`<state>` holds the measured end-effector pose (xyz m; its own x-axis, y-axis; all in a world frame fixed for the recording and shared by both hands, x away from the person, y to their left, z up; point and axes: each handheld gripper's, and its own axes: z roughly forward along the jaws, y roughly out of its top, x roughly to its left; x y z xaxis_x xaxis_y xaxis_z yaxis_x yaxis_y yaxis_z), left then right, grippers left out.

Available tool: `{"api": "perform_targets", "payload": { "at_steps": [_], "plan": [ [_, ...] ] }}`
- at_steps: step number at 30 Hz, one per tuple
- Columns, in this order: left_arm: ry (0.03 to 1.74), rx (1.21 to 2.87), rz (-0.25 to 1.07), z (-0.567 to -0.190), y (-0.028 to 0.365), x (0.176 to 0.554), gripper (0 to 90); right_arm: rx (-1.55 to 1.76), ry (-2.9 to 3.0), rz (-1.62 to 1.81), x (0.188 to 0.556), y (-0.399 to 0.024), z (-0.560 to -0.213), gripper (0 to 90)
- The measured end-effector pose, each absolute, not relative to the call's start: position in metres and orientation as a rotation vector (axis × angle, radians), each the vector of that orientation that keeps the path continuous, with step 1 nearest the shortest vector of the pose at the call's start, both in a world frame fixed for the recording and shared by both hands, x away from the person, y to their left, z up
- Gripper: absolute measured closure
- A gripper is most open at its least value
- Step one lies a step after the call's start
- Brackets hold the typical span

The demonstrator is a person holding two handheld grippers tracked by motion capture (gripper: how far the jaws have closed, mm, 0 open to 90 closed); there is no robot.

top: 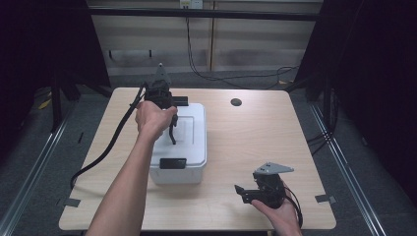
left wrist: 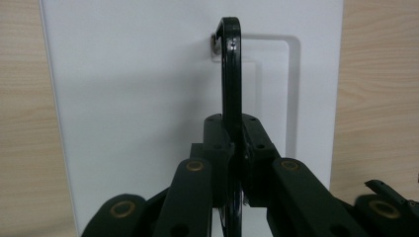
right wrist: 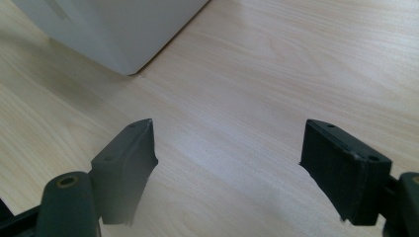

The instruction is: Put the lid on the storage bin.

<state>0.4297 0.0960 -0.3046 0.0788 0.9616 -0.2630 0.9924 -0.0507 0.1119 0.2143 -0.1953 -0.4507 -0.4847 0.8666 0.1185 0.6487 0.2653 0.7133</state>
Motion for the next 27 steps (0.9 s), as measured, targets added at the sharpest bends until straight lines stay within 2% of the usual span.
{"api": "perform_targets", "payload": {
  "at_steps": [6,11,18,19,20,21,22,25,27],
  "plan": [
    [1.942,2.111,-0.159,-0.306,0.096,0.431,81.0,1.393,2.245,1.042,0.214,-0.195,-0.451,20.6],
    [1.919,2.136,-0.173,-0.308,0.096,0.432,75.4,1.396,2.245,1.038,0.214,-0.196,-0.451,20.6],
    [1.892,2.153,-0.154,-0.309,0.098,0.434,59.0,1.397,2.237,1.04,0.214,-0.196,-0.451,20.6],
    [1.872,2.16,-0.161,-0.308,0.1,0.434,59.0,1.396,2.238,1.039,0.214,-0.196,-0.451,20.6],
    [1.856,2.161,-0.156,-0.307,0.1,0.434,55.6,1.396,2.238,1.039,0.214,-0.196,-0.451,20.6],
    [1.803,2.144,-0.139,-0.303,0.104,0.435,45.8,1.399,2.235,1.039,0.214,-0.197,-0.451,20.6],
    [1.803,2.144,-0.139,-0.303,0.104,0.435,42.3,1.399,2.235,1.039,0.214,-0.197,-0.451,20.6],
    [1.751,2.116,-0.195,-0.303,0.117,0.437,34.8,1.401,2.232,1.042,0.214,-0.197,-0.451,20.6],
    [1.74,2.117,-0.196,-0.304,0.121,0.437,33.4,1.398,2.234,1.041,0.214,-0.197,-0.451,20.6]
  ]
}}
